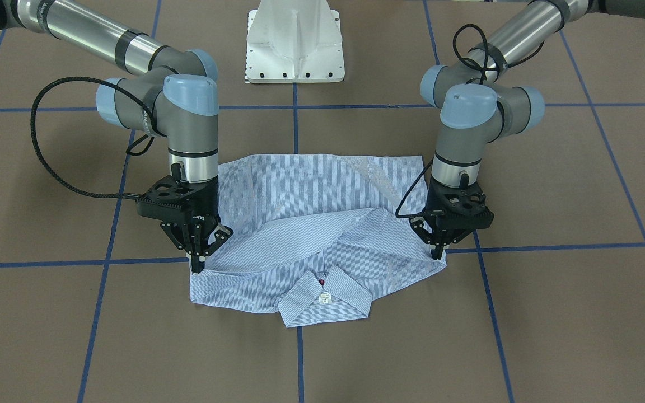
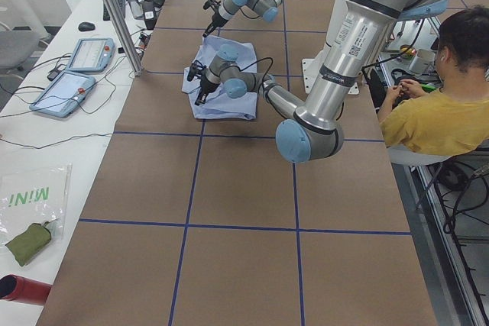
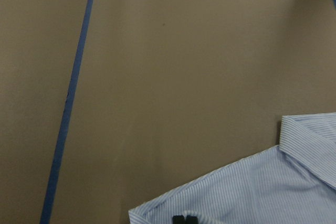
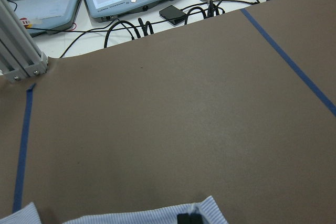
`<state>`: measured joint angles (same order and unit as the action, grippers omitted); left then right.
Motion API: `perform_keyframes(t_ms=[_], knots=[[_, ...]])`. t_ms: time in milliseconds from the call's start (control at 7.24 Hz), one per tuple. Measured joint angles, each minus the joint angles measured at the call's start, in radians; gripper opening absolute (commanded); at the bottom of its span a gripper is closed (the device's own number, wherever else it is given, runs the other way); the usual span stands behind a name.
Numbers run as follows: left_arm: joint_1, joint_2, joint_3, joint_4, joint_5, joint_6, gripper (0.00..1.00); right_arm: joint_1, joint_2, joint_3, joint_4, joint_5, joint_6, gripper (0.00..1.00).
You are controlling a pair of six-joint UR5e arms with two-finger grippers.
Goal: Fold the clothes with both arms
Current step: 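Lower the hem near the collar and open both grippers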
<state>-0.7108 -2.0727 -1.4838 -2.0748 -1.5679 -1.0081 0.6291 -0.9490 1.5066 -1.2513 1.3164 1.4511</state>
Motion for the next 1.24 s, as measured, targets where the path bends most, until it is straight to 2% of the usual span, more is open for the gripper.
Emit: perform_keyframes(t_ms=[276,415,691,829,967,1244], knots=[[-0.023,-0.002,0.034,-0.039,-0.019,0.127,0.00,0.047,0.000,-0.010,0.010,0.058,-0.034,0.00],[-0.040,-0.003,0.037,-0.043,-0.058,0.186,0.00,0.061,0.000,-0.012,0.017,0.076,-0.043,0.00],[-0.065,-0.003,0.038,-0.046,-0.111,0.260,0.00,0.067,0.000,-0.026,0.042,0.087,-0.048,0.00],[-0.079,-0.003,0.039,-0.046,-0.128,0.289,0.00,0.066,0.000,-0.038,0.052,0.089,-0.050,0.14],[-0.093,-0.003,0.038,-0.047,-0.157,0.315,0.99,0.065,0.000,-0.047,0.058,0.090,-0.052,0.99],[-0.112,-0.002,0.033,-0.048,-0.189,0.357,1.00,0.066,0.001,-0.049,0.061,0.098,-0.063,1.00]])
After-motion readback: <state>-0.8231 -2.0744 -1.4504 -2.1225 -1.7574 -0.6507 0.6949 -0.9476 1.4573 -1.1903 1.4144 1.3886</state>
